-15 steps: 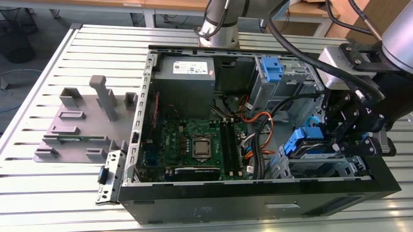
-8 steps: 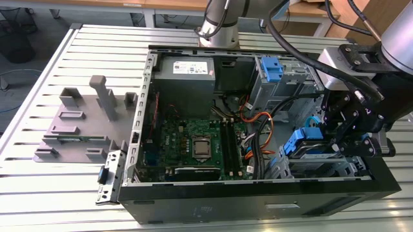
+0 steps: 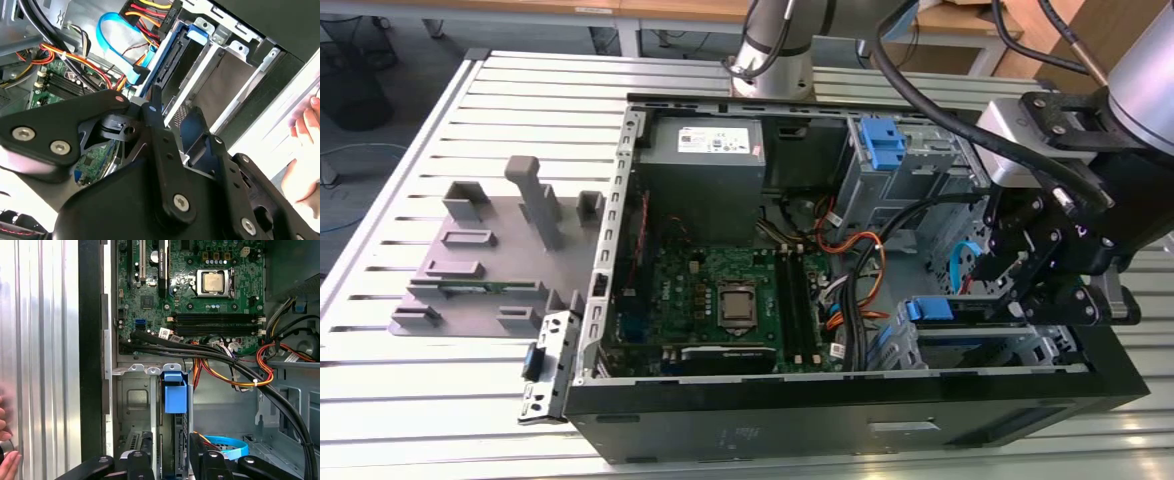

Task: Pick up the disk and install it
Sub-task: 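Insert the disk into the insertion slot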

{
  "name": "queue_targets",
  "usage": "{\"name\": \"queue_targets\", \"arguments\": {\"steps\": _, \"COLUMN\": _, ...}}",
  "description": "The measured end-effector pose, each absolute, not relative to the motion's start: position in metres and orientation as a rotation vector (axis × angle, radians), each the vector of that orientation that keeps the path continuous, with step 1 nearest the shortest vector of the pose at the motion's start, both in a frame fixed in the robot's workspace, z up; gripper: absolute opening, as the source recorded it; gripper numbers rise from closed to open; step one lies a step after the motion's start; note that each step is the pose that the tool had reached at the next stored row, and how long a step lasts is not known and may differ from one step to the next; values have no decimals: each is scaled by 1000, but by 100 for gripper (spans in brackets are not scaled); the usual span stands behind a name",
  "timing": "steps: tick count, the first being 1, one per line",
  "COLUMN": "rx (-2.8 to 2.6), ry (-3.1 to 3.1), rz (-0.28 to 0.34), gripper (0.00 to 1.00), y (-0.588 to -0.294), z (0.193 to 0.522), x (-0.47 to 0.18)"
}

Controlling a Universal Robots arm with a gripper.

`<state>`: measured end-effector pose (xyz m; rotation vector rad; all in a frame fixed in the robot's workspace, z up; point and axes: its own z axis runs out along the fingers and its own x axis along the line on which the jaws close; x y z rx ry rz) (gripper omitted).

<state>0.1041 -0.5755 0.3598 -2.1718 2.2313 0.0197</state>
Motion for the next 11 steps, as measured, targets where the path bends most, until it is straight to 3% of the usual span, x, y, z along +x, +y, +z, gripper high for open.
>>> {"name": "queue_targets", "arguments": {"steps": 11, "rx": -2169, "ry": 2228, "rz": 15, "gripper": 42, "y": -573, "z": 355, "x": 102}}
